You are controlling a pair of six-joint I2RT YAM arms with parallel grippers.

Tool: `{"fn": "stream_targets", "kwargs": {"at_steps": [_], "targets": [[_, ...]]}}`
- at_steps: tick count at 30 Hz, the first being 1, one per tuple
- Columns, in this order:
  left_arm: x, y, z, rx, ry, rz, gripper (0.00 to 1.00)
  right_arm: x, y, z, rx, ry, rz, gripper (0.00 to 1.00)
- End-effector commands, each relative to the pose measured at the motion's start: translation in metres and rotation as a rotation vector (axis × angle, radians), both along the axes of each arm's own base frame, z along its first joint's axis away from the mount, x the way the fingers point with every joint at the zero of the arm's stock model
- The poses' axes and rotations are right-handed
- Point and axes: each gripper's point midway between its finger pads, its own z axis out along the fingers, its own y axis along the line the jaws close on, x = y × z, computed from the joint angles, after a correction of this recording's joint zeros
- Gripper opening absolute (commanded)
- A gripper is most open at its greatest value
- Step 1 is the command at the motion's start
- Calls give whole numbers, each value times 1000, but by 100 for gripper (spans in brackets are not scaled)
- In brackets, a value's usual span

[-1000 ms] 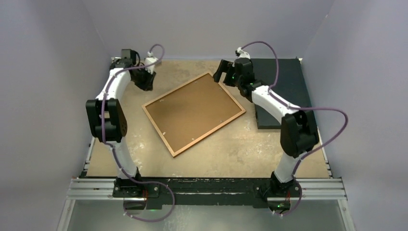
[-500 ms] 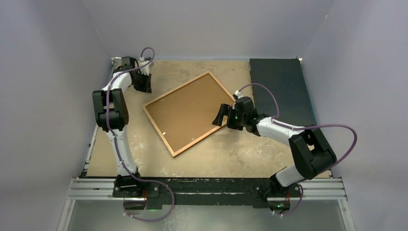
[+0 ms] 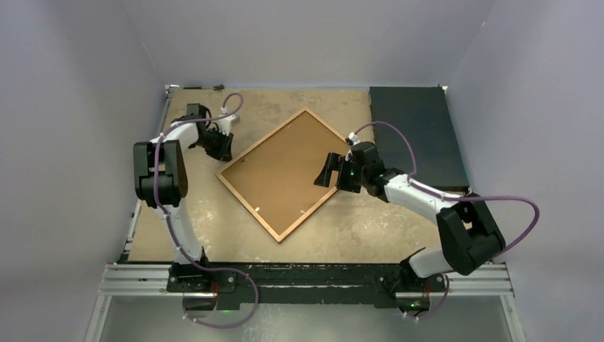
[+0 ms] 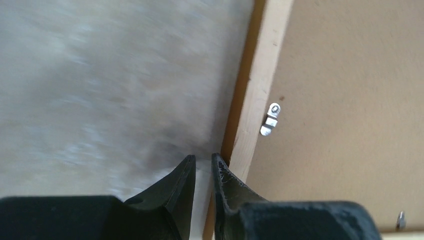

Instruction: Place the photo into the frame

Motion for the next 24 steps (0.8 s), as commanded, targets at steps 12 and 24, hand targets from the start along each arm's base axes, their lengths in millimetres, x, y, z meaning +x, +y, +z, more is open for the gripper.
{"fn": "stream_targets", "kwargs": {"at_steps": [12, 24], "targets": [[-166, -67, -1, -125, 267, -390, 17, 30, 23, 45, 32, -109, 56, 99], [-128, -61, 43, -312, 185, -217, 23, 1, 161, 44, 170, -165, 325, 99]]}}
